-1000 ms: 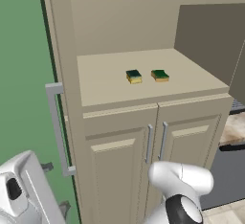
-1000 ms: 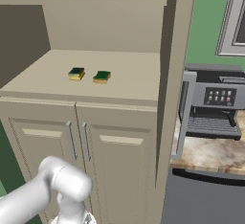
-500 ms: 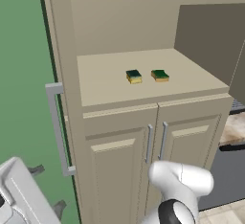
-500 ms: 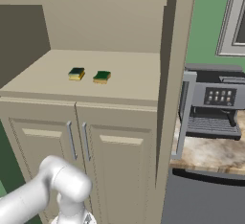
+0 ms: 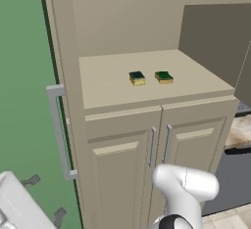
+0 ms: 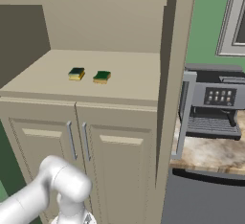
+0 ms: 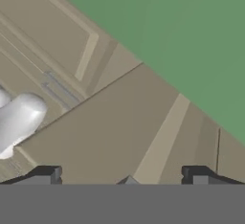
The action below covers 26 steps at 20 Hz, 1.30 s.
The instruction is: Pick up the sponge and sponge from the sink, and place them back in the cabinet, and close the cabinet doors.
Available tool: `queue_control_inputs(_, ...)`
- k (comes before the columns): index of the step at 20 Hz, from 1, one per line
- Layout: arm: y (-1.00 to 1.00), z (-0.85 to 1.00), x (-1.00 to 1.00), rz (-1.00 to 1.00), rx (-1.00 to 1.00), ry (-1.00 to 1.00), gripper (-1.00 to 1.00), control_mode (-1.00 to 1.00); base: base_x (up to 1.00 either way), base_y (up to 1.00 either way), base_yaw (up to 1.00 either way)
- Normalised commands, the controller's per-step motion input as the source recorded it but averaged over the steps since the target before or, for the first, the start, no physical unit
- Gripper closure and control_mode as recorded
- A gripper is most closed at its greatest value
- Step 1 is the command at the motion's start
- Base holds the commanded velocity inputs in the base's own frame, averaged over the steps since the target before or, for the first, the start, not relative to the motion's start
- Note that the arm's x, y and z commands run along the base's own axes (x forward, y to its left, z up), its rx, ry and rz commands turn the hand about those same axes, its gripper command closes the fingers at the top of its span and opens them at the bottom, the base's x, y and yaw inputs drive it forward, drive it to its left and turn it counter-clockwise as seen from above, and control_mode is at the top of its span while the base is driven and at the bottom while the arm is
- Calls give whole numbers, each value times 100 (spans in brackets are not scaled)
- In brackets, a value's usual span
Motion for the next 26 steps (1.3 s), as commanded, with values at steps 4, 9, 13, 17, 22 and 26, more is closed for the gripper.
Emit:
queue_control_inputs(4,0,-3,13,0,-6,-8,-100,-100,0,0,0)
queue_control_inputs(9,0,-1,18,0,-4,-6,-100,-100,0,0,0)
queue_control_inputs(13,0,0,18,0,-3,-5,-100,-100,0,0,0)
queue_control_inputs(17,0,-2,9,0,-3,-5,-100,-100,0,0,0)
queue_control_inputs(22,0,-1,9,0,-1,-3,-100,-100,0,0,0)
queue_control_inputs(26,-1,0,4,0,0,-2,-100,-100,0,0,0)
